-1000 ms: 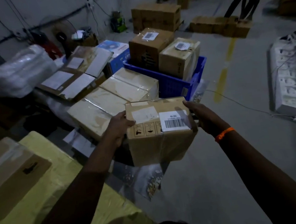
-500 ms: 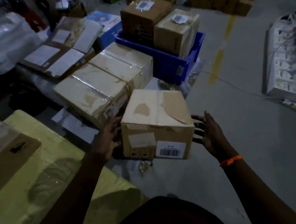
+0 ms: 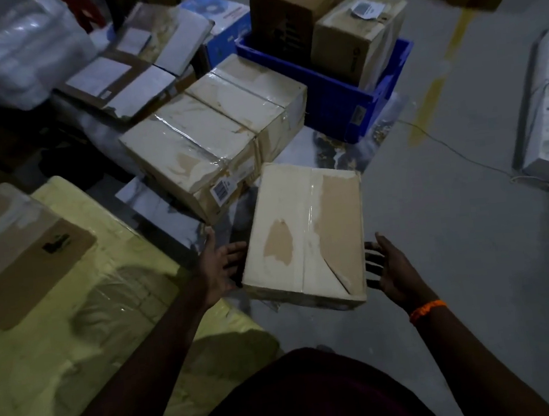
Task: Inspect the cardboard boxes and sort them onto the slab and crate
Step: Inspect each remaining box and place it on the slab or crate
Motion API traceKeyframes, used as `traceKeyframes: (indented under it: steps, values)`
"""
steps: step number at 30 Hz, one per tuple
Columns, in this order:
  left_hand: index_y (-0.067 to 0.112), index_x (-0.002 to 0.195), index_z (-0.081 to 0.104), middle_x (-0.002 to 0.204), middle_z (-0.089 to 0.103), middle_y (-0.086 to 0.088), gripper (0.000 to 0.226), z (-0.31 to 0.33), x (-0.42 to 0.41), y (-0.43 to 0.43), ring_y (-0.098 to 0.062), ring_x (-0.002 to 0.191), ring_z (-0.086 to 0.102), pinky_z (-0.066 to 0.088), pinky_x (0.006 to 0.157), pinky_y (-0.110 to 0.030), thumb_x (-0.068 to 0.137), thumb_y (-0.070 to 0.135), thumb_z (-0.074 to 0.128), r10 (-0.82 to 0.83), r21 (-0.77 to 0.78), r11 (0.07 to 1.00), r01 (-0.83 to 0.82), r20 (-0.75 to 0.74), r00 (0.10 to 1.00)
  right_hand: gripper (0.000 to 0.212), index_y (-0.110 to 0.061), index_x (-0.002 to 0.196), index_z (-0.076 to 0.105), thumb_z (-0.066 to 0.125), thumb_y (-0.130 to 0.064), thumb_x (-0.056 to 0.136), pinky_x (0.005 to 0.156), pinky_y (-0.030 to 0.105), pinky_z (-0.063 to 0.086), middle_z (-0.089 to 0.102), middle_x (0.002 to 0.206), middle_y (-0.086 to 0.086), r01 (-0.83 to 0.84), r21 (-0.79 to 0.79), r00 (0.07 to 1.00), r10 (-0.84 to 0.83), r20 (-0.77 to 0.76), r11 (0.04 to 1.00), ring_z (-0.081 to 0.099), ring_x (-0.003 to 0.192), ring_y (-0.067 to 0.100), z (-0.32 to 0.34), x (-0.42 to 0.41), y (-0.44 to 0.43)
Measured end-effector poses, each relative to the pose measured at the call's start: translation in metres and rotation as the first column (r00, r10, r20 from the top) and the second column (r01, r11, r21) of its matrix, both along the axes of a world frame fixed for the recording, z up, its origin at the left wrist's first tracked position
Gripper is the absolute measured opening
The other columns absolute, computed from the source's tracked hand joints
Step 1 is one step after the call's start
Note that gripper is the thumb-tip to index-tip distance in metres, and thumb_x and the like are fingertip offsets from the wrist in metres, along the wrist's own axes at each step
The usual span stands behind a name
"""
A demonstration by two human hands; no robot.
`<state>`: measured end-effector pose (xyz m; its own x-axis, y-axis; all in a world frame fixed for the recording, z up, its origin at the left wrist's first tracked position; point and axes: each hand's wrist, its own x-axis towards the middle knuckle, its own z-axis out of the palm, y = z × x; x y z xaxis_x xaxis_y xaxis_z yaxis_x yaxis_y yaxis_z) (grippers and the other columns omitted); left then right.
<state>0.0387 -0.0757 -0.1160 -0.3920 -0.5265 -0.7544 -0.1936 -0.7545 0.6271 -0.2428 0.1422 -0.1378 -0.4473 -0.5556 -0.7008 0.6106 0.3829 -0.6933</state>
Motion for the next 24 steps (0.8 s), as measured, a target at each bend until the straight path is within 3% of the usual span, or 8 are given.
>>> traceKeyframes:
  steps: [2, 5, 11, 13, 16, 17, 20, 24]
  values:
    - [0.016, 0.126, 0.066, 0.130, 0.067, -0.012, 0.086, 0.007, -0.008, -0.010, -0.038, 0.126, 0.055, 0.035, 0.112, -0.059, 0.091, 0.082, 0.023, -0.018, -0.047, 0.999, 0.018, -0.007, 1.000, 0.044, -0.018, 0.123, 0.069, 0.055, -0.054, 0.101, 0.083, 0.043, 0.052, 0.069, 0.125, 0.008, -0.009, 0.007, 0.999, 0.010, -0.053, 1.000, 0.065, 0.111, 0.027, 0.005, -0.004, -0.012]
    - [0.019, 0.126, 0.066, 0.129, 0.067, -0.006, 0.079, 0.025, -0.030, -0.025, -0.031, 0.124, 0.057, 0.038, 0.111, -0.055, 0.095, 0.078, 0.024, -0.075, -0.157, 0.985, 0.075, 0.008, 0.997, 0.039, -0.021, 0.126, 0.066, 0.057, -0.049, 0.101, 0.078, 0.038, 0.050, 0.068, 0.128, 0.009, -0.009, -0.003, 0.989, 0.009, -0.149, 1.000, 0.065, 0.108, 0.026, 0.017, -0.016, -0.037]
    - [0.017, 0.138, 0.059, 0.135, 0.062, -0.008, 0.088, 0.043, -0.082, -0.051, -0.028, 0.126, 0.055, 0.038, 0.109, -0.048, 0.090, 0.083, 0.025, -0.173, -0.235, 0.954, 0.188, 0.085, 0.981, 0.040, -0.030, 0.128, 0.065, 0.054, -0.057, 0.101, 0.092, 0.043, 0.053, 0.067, 0.127, 0.003, 0.015, -0.061, 0.984, -0.025, -0.178, 0.998, 0.063, 0.114, 0.024, 0.037, -0.038, -0.076]
    - [0.018, 0.122, 0.067, 0.111, 0.067, -0.008, 0.076, 0.042, -0.094, -0.056, -0.023, 0.112, 0.064, 0.046, 0.094, -0.036, 0.092, 0.079, 0.033, -0.203, -0.207, 0.955, 0.214, 0.074, 0.976, 0.040, -0.031, 0.126, 0.067, 0.053, -0.059, 0.101, 0.092, 0.043, 0.053, 0.067, 0.127, 0.001, -0.004, -0.062, 0.981, -0.008, -0.195, 0.998, 0.063, 0.115, 0.025, 0.041, -0.039, -0.080]
    - [0.022, 0.098, 0.068, 0.082, 0.064, -0.003, 0.047, 0.045, -0.099, -0.054, -0.005, 0.063, 0.066, 0.047, 0.049, -0.015, 0.097, 0.064, 0.047, -0.216, -0.260, 0.942, 0.212, 0.015, 0.976, 0.041, -0.034, 0.129, 0.067, 0.051, -0.059, 0.101, 0.098, 0.048, 0.052, 0.067, 0.131, -0.002, -0.013, -0.103, 0.963, -0.016, -0.270, 0.995, 0.062, 0.120, 0.026, 0.047, -0.036, -0.074]
    - [0.021, 0.101, 0.068, 0.083, 0.067, -0.002, 0.042, 0.047, -0.099, -0.052, -0.005, 0.064, 0.066, 0.048, 0.046, -0.016, 0.099, 0.058, 0.049, -0.206, -0.279, 0.941, 0.193, -0.018, 0.978, 0.038, -0.036, 0.128, 0.067, 0.050, -0.058, 0.102, 0.099, 0.049, 0.052, 0.068, 0.130, -0.004, 0.002, -0.137, 0.959, -0.041, -0.280, 0.991, 0.061, 0.121, 0.025, 0.052, -0.036, -0.070]
    - [0.021, 0.111, 0.069, 0.094, 0.077, 0.005, 0.032, 0.058, -0.101, -0.048, -0.009, 0.086, 0.073, 0.056, 0.059, -0.024, 0.103, 0.045, 0.049, -0.135, -0.356, 0.931, 0.076, -0.143, 0.980, 0.038, -0.035, 0.132, 0.065, 0.045, -0.054, 0.105, 0.101, 0.048, 0.052, 0.067, 0.132, -0.007, 0.056, -0.266, 0.953, -0.131, -0.274, 0.962, 0.061, 0.124, 0.020, 0.072, -0.039, -0.063]
    - [0.019, 0.105, 0.066, 0.086, 0.077, 0.006, 0.029, 0.080, -0.099, -0.038, -0.008, 0.080, 0.072, 0.056, 0.060, -0.023, 0.108, 0.033, 0.040, -0.033, -0.413, 0.906, -0.090, -0.281, 0.959, 0.041, -0.026, 0.128, 0.069, 0.040, -0.048, 0.109, 0.103, 0.044, 0.050, 0.068, 0.134, -0.010, 0.140, -0.398, 0.926, -0.262, -0.272, 0.907, 0.059, 0.129, 0.014, 0.096, -0.033, -0.060]
